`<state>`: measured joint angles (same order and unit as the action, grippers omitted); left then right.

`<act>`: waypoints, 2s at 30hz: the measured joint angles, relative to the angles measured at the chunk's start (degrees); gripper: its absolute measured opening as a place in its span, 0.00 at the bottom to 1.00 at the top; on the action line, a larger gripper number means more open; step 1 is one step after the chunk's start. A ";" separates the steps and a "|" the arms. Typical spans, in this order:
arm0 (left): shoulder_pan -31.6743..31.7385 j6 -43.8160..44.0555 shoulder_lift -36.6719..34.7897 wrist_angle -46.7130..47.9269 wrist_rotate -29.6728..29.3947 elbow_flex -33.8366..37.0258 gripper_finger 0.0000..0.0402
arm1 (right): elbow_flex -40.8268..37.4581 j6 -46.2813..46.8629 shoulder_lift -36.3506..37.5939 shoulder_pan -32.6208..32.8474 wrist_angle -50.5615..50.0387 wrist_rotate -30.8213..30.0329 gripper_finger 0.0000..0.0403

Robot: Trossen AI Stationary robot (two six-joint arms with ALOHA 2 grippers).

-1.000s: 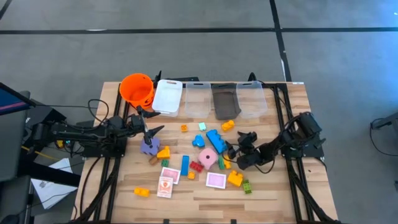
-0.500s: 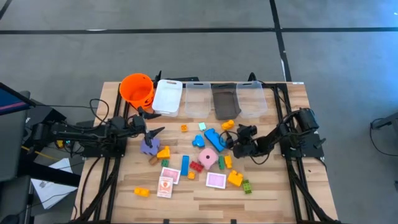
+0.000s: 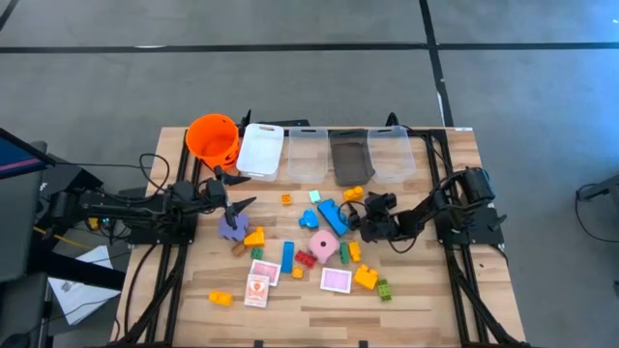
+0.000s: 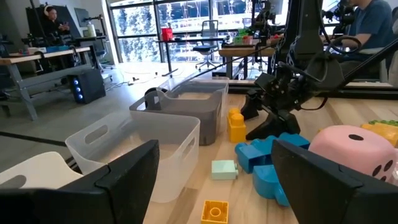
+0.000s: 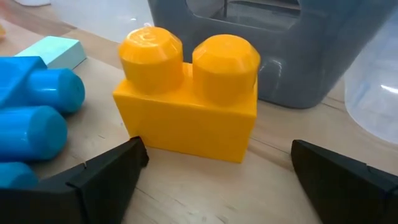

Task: Pick & Place Toys
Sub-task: Put the big yellow game piece into the right transparent bin

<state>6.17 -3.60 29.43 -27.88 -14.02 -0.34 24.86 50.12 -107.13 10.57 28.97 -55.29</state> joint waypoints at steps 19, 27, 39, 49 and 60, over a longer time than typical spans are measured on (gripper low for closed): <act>0.02 0.02 0.00 0.00 0.08 -0.01 0.75 | 1.38 -2.34 -0.07 -2.20 7.49 5.12 0.99; 0.01 0.04 -0.01 0.02 0.21 -0.01 0.75 | 4.72 1.25 -0.09 -6.27 2.76 4.25 0.99; 0.02 0.06 0.00 0.02 0.26 0.00 0.75 | 9.26 10.29 0.17 -8.24 -10.26 5.42 0.89; 0.02 0.04 -0.01 0.04 0.20 -0.01 0.75 | 8.96 11.38 0.00 -6.53 -10.00 4.81 0.67; 0.02 1.06 -0.01 0.57 0.02 0.00 0.75 | 9.44 8.62 4.02 -2.95 -8.74 7.33 0.48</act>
<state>6.20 -2.54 29.42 -27.31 -14.00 -0.34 34.30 58.74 -103.11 7.62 20.23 -47.97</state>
